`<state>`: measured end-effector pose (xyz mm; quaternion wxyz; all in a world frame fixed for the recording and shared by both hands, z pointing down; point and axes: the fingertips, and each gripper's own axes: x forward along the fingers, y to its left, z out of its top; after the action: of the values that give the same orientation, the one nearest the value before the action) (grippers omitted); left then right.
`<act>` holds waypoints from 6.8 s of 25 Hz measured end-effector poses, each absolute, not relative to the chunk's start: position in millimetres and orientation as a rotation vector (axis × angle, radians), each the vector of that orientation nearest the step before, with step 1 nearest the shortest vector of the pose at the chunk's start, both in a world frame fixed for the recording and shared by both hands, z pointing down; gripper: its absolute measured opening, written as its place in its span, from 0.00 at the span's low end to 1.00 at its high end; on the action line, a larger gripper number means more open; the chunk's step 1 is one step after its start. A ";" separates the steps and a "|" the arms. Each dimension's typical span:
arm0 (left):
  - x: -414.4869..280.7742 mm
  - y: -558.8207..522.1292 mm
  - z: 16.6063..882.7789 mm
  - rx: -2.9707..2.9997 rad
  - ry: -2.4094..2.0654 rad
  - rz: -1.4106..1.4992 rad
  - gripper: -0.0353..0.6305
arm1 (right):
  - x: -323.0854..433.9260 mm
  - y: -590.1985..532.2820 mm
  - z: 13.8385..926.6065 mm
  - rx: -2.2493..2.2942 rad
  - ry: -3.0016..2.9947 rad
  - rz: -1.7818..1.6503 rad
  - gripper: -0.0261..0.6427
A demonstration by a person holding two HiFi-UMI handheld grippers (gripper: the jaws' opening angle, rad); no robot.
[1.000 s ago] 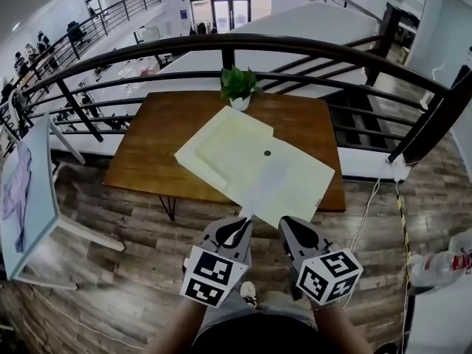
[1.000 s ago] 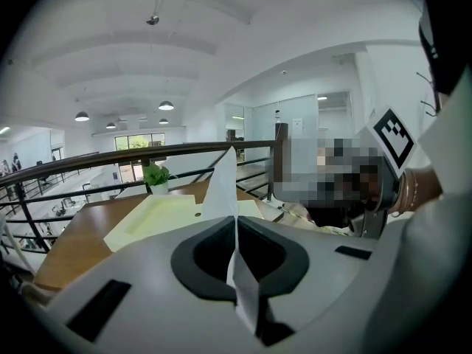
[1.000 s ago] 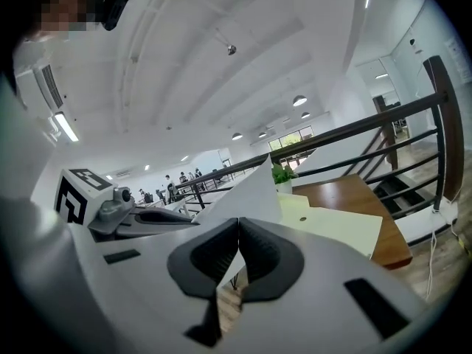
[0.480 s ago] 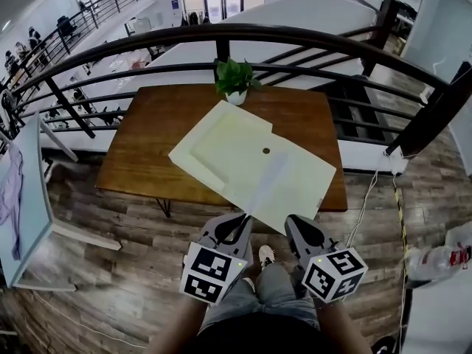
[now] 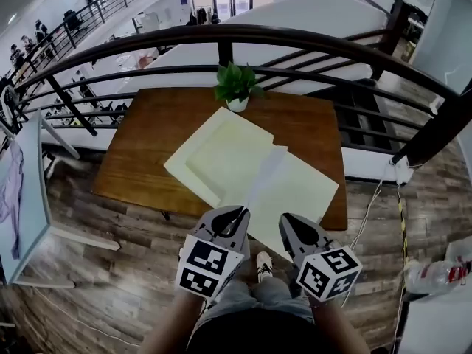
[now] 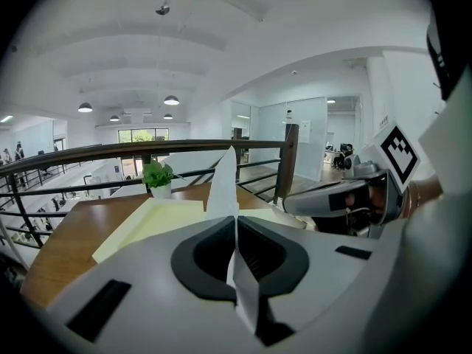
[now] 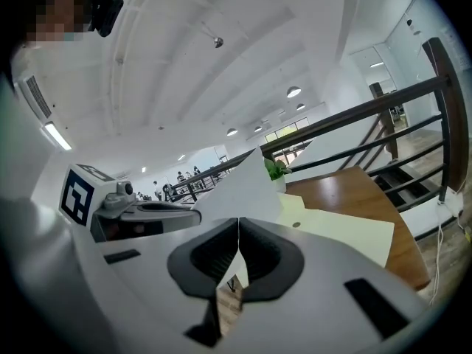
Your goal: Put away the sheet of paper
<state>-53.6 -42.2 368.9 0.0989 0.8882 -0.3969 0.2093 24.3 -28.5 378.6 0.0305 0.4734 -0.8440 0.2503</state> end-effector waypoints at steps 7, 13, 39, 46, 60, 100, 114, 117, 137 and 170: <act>-46.5 -83.3 367.0 2.613 -1.210 0.653 0.09 | 34.6 -69.9 379.0 1.431 -2.613 0.785 0.08; -40.8 -111.6 364.0 2.626 -1.259 0.722 0.09 | 43.4 -94.2 382.3 1.405 -2.616 0.807 0.08; -12.8 -117.0 438.3 2.541 -1.147 1.150 0.09 | 65.4 -124.1 420.4 1.344 -2.535 0.911 0.08; 1.9 -116.7 457.7 2.531 -1.089 1.167 0.09 | 75.4 -125.5 433.7 1.349 -2.486 0.939 0.08; 36.6 -127.9 473.3 2.649 -0.963 1.341 0.09 | 95.5 -129.9 459.8 1.330 -2.422 0.983 0.08; -9.0 -170.5 495.7 2.545 -0.935 1.654 0.09 | 58.3 -148.9 472.5 1.307 -2.406 1.074 0.08; -18.7 -195.5 519.1 2.493 -0.865 1.698 0.09 | 55.4 -158.3 472.4 1.382 -2.374 1.083 0.08; -21.5 -200.8 523.3 2.477 -0.865 1.702 0.09 | 55.0 -158.8 473.9 1.393 -2.368 1.093 0.08; -55.5 -223.4 548.2 2.325 -0.927 1.702 0.09 | 47.7 -164.2 477.2 1.389 -2.346 1.114 0.08; -56.4 -231.5 537.0 2.376 -0.941 1.591 0.35 | 49.4 -166.6 466.6 1.416 -2.353 1.073 0.08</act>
<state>-56.4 -231.5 537.0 0.0655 0.7875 -0.3119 0.5275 49.4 -166.6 466.6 0.0962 0.4781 -0.7943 0.3623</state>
